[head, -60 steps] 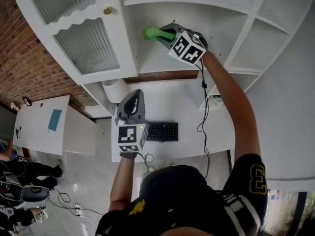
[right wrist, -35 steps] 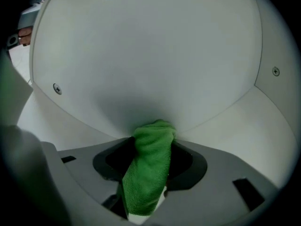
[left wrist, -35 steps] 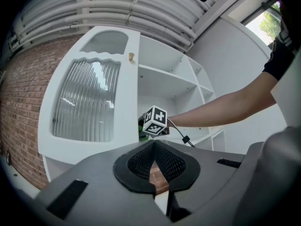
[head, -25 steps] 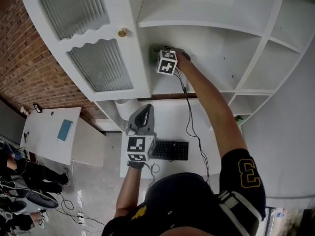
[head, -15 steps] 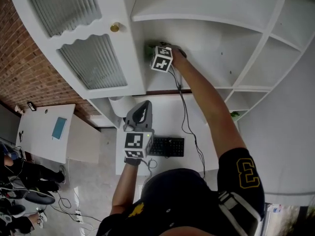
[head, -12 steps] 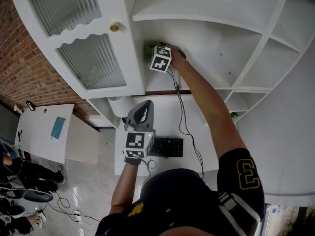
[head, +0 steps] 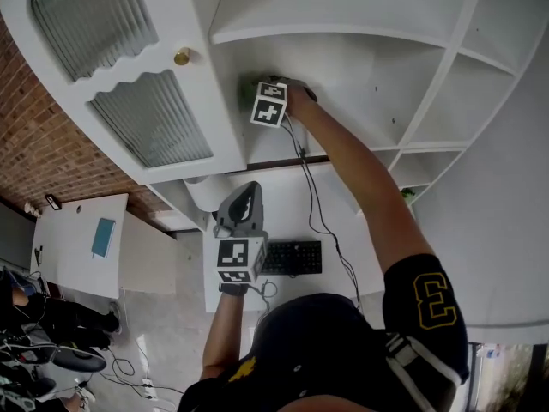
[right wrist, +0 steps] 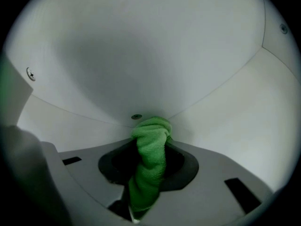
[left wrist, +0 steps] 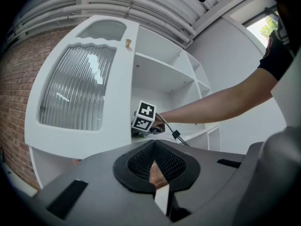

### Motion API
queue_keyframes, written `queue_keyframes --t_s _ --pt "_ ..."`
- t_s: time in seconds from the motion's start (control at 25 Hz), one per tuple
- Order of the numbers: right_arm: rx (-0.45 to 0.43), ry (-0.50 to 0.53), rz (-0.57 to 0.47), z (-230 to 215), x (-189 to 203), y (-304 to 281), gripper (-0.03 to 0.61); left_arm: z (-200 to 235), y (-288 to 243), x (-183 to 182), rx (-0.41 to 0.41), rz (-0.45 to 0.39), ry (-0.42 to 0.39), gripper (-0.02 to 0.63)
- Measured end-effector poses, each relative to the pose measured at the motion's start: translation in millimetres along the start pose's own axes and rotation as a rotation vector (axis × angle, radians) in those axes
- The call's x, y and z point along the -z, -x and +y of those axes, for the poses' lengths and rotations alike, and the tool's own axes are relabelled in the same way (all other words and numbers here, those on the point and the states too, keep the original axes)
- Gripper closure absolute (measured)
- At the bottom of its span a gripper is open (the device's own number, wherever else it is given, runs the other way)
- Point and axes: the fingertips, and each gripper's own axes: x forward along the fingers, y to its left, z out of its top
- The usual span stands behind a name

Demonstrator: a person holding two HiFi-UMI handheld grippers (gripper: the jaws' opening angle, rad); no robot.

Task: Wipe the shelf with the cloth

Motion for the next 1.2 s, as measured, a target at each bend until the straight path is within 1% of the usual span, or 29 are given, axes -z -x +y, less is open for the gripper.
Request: queue_keyframes --t_s 0.24,0.52,0.68,0.84,1.0,1.2 --pt "-0.001 -0.029 0.030 -2 16 6 0.477 -10 -3 1 0.032 0.006 -0.003 0.597" --pt "0.013 -0.040 0.089 -8 41 16 0.479 -27 -7 -14 0.087 -0.030 -0.013 0.597" --pt "0.013 -0.042 0.135 -12 60 23 0.480 -34 -12 -12 0.112 -0.030 -0.009 0.597" --pt "0.005 -0.074 0.182 -12 84 31 0.482 -41 -15 -10 0.133 -0.030 -0.006 0.597" --pt "0.013 -0.076 0.189 -18 95 38 0.482 -46 -17 -10 0.146 -0.029 -0.016 0.597" --pt "0.018 -0.124 0.202 -22 109 43 0.482 -47 -18 -7 0.152 -0.020 -0.016 0.597"
